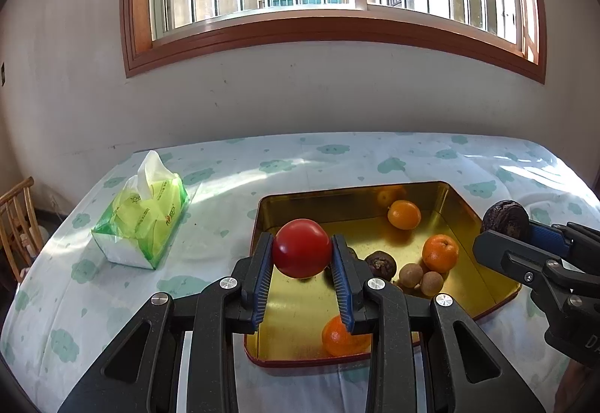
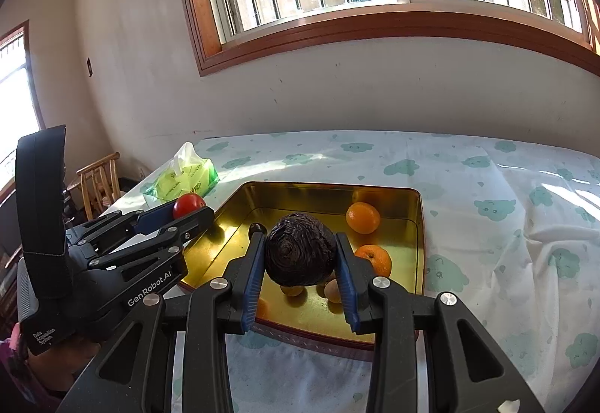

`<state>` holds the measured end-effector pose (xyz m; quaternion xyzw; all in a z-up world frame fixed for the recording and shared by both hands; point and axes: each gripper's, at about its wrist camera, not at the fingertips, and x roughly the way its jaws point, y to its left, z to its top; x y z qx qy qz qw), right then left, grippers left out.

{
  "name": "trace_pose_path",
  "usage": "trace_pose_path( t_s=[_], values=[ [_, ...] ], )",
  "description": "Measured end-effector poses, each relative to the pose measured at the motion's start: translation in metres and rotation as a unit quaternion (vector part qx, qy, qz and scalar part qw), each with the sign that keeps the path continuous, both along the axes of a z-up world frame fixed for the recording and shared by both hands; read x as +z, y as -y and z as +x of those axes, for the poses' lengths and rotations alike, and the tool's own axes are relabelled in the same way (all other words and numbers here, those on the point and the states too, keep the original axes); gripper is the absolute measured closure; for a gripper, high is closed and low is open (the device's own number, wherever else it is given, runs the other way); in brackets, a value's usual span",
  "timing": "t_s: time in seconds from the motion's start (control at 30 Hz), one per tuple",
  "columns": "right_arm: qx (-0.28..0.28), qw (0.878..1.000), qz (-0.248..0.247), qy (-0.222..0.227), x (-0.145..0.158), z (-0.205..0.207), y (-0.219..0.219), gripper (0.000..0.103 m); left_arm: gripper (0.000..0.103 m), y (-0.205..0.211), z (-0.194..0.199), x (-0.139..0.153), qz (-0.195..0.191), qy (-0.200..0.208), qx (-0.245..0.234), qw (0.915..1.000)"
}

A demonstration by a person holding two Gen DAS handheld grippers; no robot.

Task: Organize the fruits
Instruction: 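Hold the dark fruit in the right tool and the tomato in the left tool above the tin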

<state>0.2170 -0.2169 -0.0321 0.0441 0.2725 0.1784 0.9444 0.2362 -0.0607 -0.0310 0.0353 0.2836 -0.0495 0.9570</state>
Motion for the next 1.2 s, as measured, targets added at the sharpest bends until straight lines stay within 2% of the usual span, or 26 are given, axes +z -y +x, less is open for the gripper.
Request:
trace_pose_path(
  t_s=[1.2],
  values=[
    [-0.003, 1.000, 0.007, -0.011, -0.010, 0.022, 0.006, 0.069, 0.072, 0.006, 0.021, -0.010, 0.011, -0.009, 0.001, 0.9999]
  ],
)
